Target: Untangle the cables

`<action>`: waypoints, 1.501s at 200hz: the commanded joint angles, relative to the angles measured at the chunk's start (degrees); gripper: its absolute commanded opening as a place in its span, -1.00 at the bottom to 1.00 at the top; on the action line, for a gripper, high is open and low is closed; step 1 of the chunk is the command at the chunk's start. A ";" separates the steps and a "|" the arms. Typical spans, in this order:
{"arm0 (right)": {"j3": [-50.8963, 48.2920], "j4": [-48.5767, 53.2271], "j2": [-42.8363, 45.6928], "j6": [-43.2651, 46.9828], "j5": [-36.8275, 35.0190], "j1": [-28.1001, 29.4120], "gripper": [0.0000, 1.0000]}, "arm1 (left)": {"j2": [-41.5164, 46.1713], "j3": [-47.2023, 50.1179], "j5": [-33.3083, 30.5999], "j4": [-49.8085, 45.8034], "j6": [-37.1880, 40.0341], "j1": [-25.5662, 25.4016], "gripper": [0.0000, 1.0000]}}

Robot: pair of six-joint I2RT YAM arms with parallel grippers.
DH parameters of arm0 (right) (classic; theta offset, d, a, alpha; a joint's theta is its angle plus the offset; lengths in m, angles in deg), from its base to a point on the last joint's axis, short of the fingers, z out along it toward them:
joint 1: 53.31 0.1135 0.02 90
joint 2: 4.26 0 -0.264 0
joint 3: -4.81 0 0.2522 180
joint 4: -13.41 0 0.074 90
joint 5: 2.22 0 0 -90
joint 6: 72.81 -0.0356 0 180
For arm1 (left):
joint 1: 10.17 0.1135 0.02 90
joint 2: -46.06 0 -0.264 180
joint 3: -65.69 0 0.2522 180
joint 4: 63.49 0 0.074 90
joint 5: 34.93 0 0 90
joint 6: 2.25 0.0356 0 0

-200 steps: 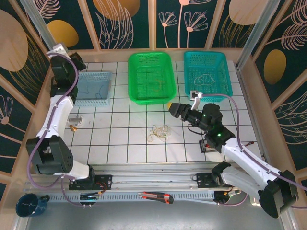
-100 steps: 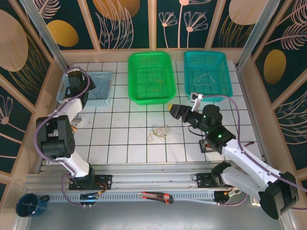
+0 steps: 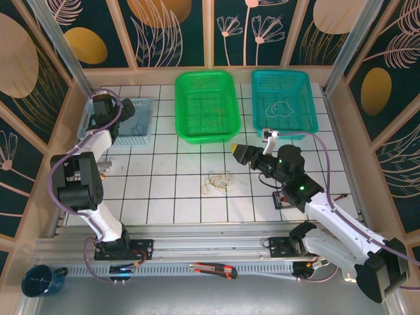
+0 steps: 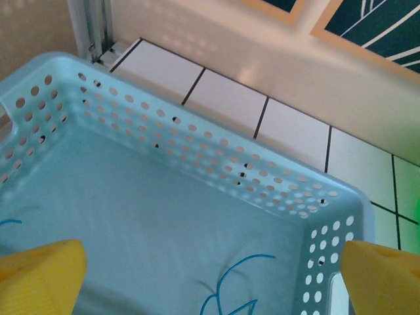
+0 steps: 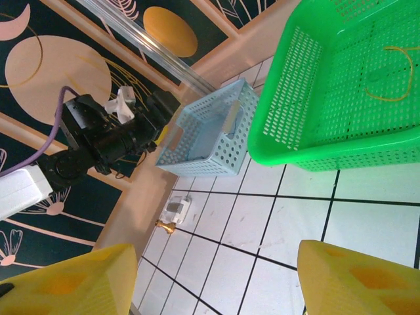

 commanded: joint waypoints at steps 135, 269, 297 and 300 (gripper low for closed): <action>1.28 11.66 -9.32 7.88 -5.05 0.11 0.24 | 28.88 24.62 26.47 3.44 -14.95 -13.77 0.97; 3.94 8.81 -24.58 6.02 -16.56 10.55 0.22 | 19.81 32.79 4.32 0.26 -16.30 -51.05 0.36; 3.41 6.96 -27.72 5.60 -18.17 11.44 0.21 | 16.21 31.02 3.96 0.86 -16.08 -52.36 0.22; 3.35 6.78 -27.94 5.57 -18.31 11.53 0.20 | 15.90 30.91 3.87 0.92 -16.06 -52.41 0.21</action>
